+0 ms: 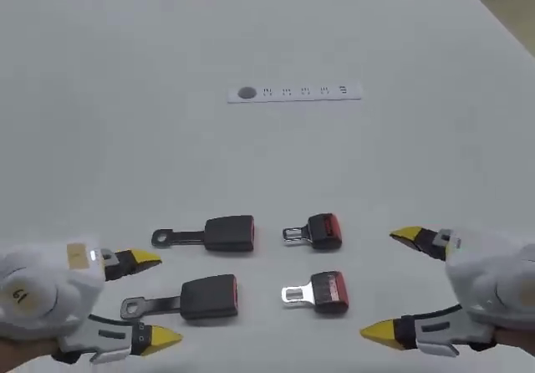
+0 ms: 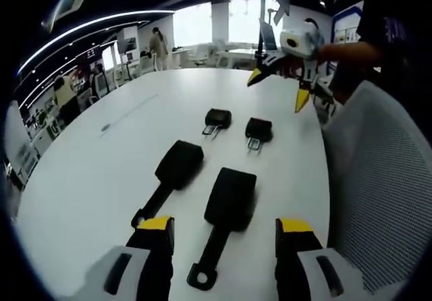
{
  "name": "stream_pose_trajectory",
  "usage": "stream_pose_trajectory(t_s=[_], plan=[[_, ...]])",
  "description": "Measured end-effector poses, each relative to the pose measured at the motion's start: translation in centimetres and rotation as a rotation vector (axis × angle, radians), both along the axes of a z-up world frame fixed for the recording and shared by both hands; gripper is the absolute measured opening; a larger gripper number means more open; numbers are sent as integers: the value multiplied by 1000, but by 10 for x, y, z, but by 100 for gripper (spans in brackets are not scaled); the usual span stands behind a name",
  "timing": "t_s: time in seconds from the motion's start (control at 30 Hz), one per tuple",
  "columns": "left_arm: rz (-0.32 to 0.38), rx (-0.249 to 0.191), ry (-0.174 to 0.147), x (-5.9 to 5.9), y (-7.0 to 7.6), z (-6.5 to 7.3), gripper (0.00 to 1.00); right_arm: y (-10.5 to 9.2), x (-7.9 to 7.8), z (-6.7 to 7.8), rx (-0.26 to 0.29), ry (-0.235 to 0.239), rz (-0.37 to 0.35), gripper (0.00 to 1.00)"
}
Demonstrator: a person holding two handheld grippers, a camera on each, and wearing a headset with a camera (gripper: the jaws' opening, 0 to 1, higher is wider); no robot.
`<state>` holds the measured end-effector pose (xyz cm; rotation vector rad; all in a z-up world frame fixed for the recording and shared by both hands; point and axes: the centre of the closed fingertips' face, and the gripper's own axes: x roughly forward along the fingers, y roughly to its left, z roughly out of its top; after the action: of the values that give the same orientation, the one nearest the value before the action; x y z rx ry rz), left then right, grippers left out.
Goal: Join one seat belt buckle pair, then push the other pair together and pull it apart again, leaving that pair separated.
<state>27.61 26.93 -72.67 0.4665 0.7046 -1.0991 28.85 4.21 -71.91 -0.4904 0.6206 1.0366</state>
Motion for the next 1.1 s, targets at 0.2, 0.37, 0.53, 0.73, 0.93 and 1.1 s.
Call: stream_pose_trajectory(t_s=[0.2, 0.37, 0.53, 0.73, 0.93, 1.1], plan=[[-68, 38, 19, 2, -7, -7, 54, 7, -2, -7, -12, 14, 47, 68], [-122, 70, 33, 5, -14, -12, 49, 15, -3, -9, -13, 16, 88, 63], [-167, 104, 28, 7, -16, -19, 46, 21, -3, -14, -22, 26, 128, 59], [-224, 143, 44, 7, -20, -26, 43, 28, -1, -19, -32, 34, 182, 55], [-269, 190, 31, 10, -20, -37, 38, 34, 0, -25, -51, 40, 228, 50], [-288, 217, 28, 12, -17, -42, 35, 37, 1, -31, -67, 41, 255, 46]])
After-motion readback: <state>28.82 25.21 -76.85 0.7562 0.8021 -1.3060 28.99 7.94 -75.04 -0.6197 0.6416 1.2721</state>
